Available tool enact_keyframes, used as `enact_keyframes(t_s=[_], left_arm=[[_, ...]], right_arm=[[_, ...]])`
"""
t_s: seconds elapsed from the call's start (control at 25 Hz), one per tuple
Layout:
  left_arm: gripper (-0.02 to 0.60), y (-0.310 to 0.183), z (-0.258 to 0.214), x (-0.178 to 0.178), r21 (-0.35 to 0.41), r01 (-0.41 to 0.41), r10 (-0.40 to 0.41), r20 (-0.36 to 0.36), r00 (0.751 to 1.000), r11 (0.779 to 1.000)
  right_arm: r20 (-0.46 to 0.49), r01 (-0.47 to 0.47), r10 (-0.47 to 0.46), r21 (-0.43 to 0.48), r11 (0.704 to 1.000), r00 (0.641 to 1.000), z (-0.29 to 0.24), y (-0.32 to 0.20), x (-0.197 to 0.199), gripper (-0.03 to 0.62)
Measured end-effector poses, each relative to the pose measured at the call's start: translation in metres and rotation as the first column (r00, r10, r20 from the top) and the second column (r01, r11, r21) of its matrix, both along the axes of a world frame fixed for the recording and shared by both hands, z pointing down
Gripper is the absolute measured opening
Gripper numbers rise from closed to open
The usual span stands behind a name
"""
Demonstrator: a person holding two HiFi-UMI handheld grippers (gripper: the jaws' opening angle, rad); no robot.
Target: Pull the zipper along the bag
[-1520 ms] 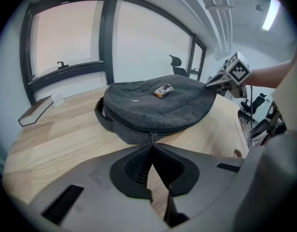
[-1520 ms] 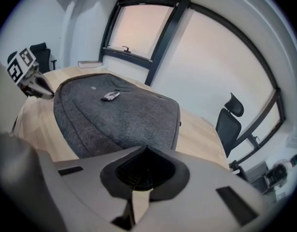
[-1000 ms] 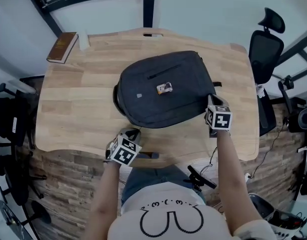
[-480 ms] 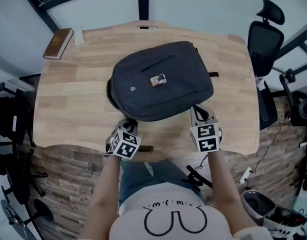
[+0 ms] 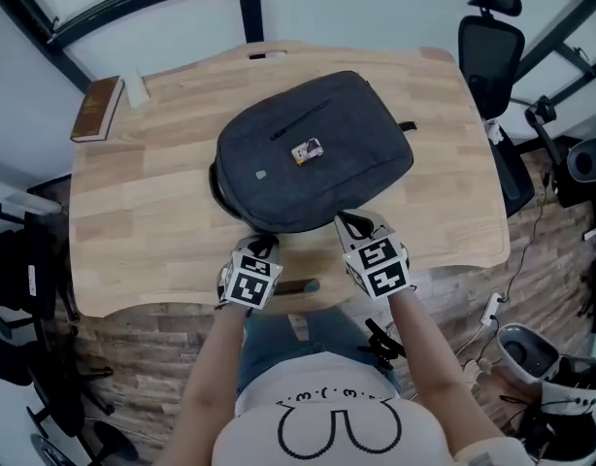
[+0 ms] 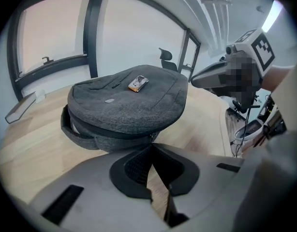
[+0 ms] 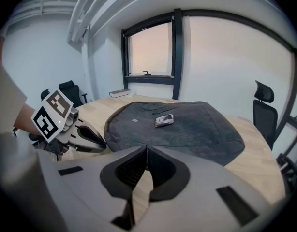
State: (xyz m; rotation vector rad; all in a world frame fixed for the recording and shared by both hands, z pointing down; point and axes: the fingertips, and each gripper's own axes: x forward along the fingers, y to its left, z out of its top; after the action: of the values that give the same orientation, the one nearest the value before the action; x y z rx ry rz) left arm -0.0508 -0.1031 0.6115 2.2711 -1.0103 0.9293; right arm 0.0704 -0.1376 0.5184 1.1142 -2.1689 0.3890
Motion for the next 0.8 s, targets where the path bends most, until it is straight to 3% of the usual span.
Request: enact_keyframes(t_s=[0.16,0.36,0.6,0.8], left_arm=[[0.017,0.002,-0.002,0.002,-0.058,-0.076,0.073,-0.052,0.996,0.995],[0.017,0.003,0.002,0.003,-0.055,-0.206,0.204,-0.042,0.978,0.977],[0.017,0.005,0.007,-0.001,-0.043,-0.322,0.322,-0.005,0.947,0.946],[0.017,0.006,-0.001,-0.010,-0.028,-0.400,0.400,-0.008,0.917,0.916]], right_arm=[[0.018,-0.049,0.050,-0.055,0.997,0.999,0.020,0.001,-0.039,0.055],[0.007,-0.160,0.162,-0.125,0.979,0.987,0.049,-0.002,-0.069,0.052],[-0.066,-0.280,0.273,-0.206,0.938,0.960,0.080,-0.002,-0.071,0.051],[-0.112,-0.330,0.314,-0.176,0.927,0.943,0.079,-0.001,-0.066,0.051]])
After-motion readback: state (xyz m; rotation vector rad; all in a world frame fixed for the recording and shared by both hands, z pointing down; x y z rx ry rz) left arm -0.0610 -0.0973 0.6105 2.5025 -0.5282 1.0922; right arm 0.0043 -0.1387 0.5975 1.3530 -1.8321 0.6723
